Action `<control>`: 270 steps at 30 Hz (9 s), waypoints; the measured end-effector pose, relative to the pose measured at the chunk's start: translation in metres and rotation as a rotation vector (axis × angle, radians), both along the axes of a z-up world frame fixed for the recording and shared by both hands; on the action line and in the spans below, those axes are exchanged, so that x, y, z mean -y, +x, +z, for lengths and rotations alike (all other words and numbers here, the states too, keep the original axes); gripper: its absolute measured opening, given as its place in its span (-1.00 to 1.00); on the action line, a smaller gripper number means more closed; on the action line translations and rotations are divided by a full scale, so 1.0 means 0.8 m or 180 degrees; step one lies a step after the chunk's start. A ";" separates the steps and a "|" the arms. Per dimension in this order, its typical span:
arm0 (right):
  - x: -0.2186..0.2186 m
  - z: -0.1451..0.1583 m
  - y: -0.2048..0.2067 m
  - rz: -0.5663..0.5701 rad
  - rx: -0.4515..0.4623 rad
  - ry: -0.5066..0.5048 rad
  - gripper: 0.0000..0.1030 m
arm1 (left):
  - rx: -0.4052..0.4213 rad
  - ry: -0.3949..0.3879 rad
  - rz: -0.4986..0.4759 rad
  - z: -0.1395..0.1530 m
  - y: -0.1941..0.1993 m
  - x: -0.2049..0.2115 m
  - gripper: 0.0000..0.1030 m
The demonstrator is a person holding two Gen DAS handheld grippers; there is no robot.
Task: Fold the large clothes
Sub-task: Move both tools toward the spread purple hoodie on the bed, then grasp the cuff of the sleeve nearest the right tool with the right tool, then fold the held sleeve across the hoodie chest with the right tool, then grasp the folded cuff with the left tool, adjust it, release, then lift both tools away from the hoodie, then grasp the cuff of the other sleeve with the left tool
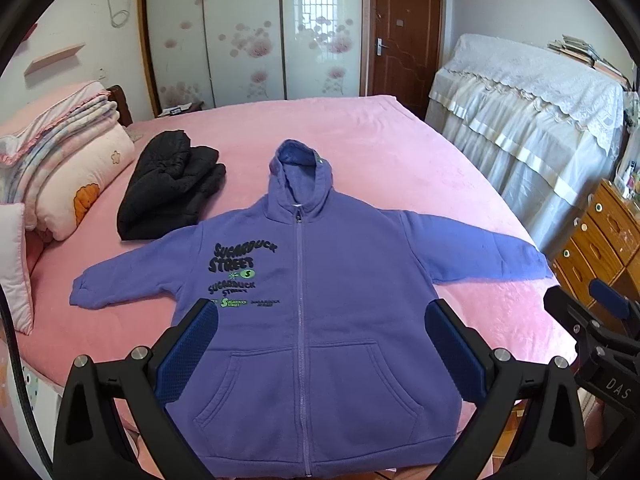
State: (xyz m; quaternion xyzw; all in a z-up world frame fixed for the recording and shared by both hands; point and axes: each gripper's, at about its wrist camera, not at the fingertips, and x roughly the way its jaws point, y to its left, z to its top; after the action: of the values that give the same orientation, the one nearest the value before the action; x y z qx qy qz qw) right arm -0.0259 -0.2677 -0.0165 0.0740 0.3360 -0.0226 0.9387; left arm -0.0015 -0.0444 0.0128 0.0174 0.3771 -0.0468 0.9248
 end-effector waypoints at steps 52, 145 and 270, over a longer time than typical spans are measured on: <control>0.207 -0.002 0.101 -0.1138 0.0029 -0.0513 0.79 | 0.0177 0.0190 -0.0618 -0.030 0.190 0.250 0.99; -0.168 -0.191 0.320 0.0763 -0.0735 0.0222 -0.11 | -0.0762 -0.0682 0.0728 -0.291 0.303 -0.211 0.97; -0.362 -0.042 0.226 0.1279 0.0071 -0.0322 -0.10 | 0.0056 -0.0864 0.1926 -0.133 0.132 -0.416 0.99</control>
State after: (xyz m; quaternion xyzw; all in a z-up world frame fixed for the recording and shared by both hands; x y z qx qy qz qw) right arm 0.1548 0.0223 -0.0501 -0.0416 0.3319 0.1491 0.9305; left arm 0.1044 0.2884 -0.0937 -0.2183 0.3475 0.1803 0.8939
